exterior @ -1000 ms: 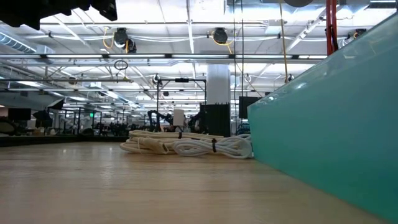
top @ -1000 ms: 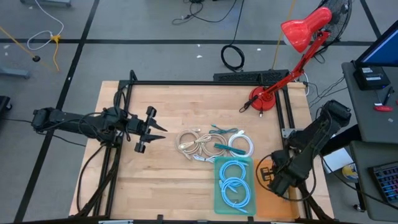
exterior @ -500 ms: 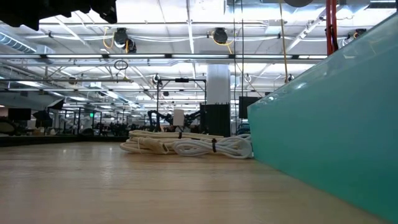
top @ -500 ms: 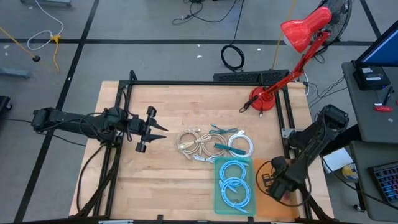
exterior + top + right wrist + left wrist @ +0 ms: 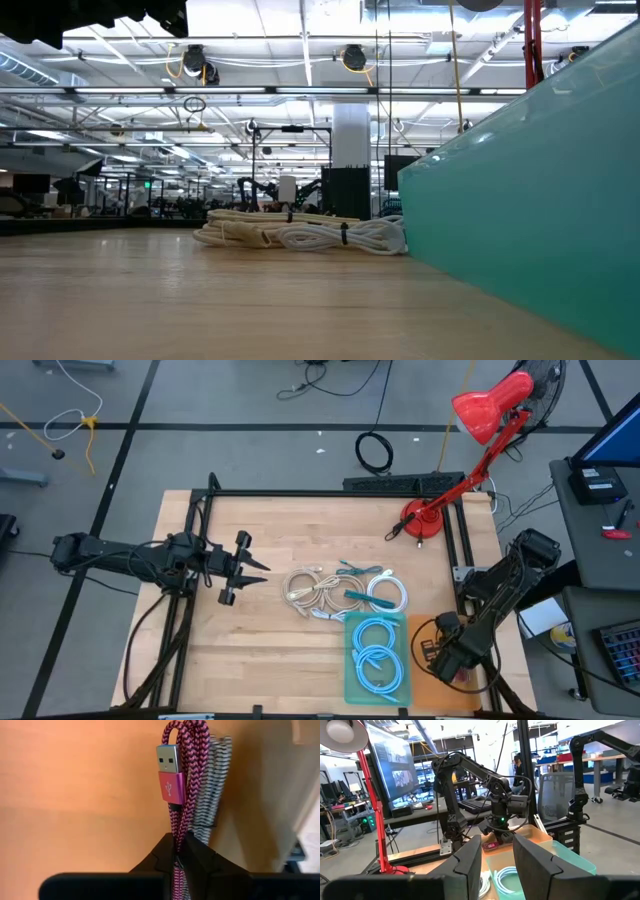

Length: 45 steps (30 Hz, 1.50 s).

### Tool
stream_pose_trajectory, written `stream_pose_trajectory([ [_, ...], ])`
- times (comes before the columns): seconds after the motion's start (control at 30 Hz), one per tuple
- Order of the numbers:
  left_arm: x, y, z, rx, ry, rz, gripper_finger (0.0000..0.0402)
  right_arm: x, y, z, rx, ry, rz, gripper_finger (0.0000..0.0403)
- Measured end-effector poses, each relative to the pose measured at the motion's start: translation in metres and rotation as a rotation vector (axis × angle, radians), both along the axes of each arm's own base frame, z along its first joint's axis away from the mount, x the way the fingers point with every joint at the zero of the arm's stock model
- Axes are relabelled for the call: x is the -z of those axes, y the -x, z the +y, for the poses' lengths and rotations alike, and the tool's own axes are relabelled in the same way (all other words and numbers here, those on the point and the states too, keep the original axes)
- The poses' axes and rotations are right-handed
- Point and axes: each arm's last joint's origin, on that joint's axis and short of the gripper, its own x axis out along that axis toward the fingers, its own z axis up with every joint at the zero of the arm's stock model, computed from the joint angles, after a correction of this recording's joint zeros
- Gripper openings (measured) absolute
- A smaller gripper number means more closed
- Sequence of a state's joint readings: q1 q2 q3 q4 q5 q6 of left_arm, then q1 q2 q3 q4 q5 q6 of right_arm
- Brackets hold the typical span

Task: Pick & Place USB Port
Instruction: Put the pink charger cable into the orange bin, then put the brown charger cable into the blue bin

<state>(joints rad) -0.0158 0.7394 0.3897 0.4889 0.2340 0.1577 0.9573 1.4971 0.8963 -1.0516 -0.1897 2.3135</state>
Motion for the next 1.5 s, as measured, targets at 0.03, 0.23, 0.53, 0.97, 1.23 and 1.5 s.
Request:
stream_pose_trajectory([
  [0.03,0.0,0.0,0.0,0.0,0.0,0.0,0.0118,0.0,-0.001,0.001,-0.003,-0.004,-0.008,0.0023],
  [0.23,0.0,0.0,0.0,0.0,0.002,0.001,0.0118,0.0,0.0,0.001,-0.004,-0.006,-0.006,0.0071],
  [0.53,0.0,0.0,0.0,0.0,0.002,0.0,0.0118,-0.001,0.001,-0.001,-0.009,0.006,0.003,0.0119],
  [0.97,0.0,0.0,0.0,0.0,0.001,0.0,0.0118,-0.054,-0.015,-0.003,-0.103,-0.038,-0.36,0.0086],
  [1.23,0.0,0.0,0.0,0.001,0.006,0.002,0.0118,-0.104,-0.029,-0.014,-0.28,0.182,-0.906,0.0066],
  [1.5,0.0,0.0,0.0,0.002,0.009,-0.003,0.0118,-0.135,-0.067,-0.026,-0.627,0.616,-1.162,0.0057],
])
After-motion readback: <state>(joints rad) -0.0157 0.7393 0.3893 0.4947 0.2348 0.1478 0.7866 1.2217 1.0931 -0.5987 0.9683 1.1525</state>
